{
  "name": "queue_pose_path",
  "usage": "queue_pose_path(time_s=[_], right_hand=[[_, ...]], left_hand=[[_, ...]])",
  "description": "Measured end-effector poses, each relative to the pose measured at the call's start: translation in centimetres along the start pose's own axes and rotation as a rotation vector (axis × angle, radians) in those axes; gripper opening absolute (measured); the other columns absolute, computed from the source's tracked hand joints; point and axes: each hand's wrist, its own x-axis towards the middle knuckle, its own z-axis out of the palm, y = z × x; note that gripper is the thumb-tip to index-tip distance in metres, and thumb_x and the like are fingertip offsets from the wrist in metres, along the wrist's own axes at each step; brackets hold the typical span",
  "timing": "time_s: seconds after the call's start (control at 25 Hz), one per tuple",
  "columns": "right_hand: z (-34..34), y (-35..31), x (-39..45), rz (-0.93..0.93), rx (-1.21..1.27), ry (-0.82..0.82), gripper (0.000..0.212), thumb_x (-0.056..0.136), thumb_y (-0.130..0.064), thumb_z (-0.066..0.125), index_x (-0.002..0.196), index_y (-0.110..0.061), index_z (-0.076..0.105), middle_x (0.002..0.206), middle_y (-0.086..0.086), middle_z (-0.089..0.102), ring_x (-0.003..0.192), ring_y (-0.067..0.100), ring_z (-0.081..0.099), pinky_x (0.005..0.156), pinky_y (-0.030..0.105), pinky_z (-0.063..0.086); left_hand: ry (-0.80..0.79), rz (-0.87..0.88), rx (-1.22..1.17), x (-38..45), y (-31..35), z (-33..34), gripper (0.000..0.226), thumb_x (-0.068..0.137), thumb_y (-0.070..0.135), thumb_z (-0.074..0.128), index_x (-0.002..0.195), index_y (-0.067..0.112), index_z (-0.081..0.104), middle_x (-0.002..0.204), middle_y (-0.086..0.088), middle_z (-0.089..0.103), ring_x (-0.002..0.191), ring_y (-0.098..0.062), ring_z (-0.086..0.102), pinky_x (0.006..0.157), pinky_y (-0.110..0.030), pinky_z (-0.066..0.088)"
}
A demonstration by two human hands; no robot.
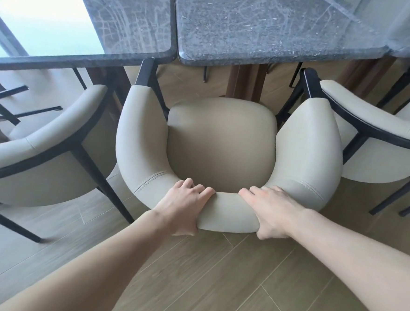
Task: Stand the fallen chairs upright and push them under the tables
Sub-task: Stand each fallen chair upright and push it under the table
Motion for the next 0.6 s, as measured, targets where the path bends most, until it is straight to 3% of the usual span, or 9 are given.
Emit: queue_pose_path(time_s=[0.08,0.44,0.6], right_hand=[[-0.5,0.5,0.8,0.042,0.001,-0.007,0.06,0.07,-0.023,0.071,0.121,-0.02,0.038,0.109,0.0,0.051,0.106,0.026,0.054,0.096,0.04,0.042],[-0.3,0.9,0.2,-0.003,-0.01,-0.024,0.054,0.073,-0.017,0.066,0.119,-0.019,0.037,0.104,-0.001,0.05,0.104,0.027,0.053,0.091,0.041,0.042],[0.3,1.5,-0.8,-0.035,0.004,-0.042,0.058,0.073,-0.015,0.067,0.123,-0.021,0.039,0.103,-0.003,0.049,0.107,0.027,0.054,0.094,0.042,0.041]], left_hand=[[0.002,-0.008,0.004,1.1,-0.4,-0.8,0.08,0.068,0.037,0.076,0.137,0.027,0.039,0.118,0.008,0.056,0.106,-0.021,0.046,0.095,-0.031,0.042],[-0.034,-0.033,-0.006,0.9,0.5,-0.9,0.073,0.067,0.037,0.076,0.13,0.028,0.041,0.114,0.011,0.058,0.103,-0.02,0.047,0.088,-0.031,0.045],[-0.027,-0.043,0.0,0.0,1.9,-0.5,0.068,0.067,0.041,0.073,0.128,0.031,0.043,0.115,0.014,0.059,0.104,-0.019,0.048,0.073,-0.027,0.037]])
